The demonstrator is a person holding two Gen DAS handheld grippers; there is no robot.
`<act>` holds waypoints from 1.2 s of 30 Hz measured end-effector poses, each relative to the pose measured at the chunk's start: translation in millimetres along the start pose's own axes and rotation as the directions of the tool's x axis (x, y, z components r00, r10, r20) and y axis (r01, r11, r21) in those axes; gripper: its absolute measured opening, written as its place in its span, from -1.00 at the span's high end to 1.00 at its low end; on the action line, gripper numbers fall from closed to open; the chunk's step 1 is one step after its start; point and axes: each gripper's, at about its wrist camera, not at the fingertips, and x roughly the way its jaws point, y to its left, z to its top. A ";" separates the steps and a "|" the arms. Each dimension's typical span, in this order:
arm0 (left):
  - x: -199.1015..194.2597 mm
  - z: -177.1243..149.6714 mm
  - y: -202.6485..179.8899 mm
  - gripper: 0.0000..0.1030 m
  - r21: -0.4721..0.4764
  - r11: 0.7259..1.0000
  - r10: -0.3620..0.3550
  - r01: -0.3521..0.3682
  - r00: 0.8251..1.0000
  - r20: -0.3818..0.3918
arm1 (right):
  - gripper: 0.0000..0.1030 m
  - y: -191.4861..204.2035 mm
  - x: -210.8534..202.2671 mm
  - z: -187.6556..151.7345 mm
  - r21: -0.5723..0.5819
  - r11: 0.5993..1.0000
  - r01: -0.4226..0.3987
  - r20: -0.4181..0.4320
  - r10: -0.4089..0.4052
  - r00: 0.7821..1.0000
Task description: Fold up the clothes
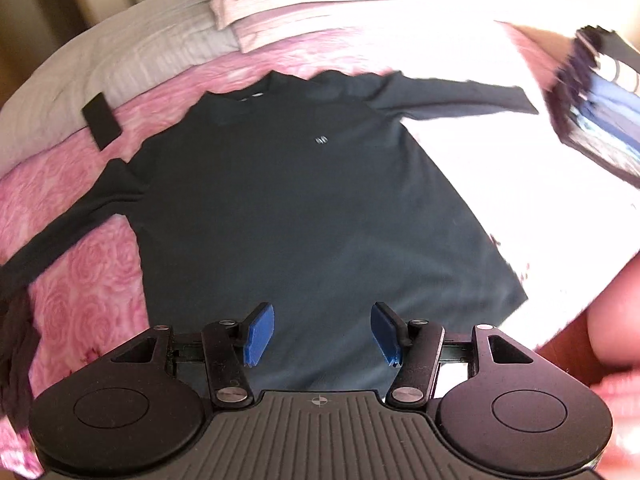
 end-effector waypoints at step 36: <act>-47.7 -47.8 -21.4 -0.43 0.025 0.999 0.036 -0.037 0.999 0.029 | -0.12 68.2 -46.3 -87.3 -0.099 0.995 0.030 -0.007 -0.031 0.999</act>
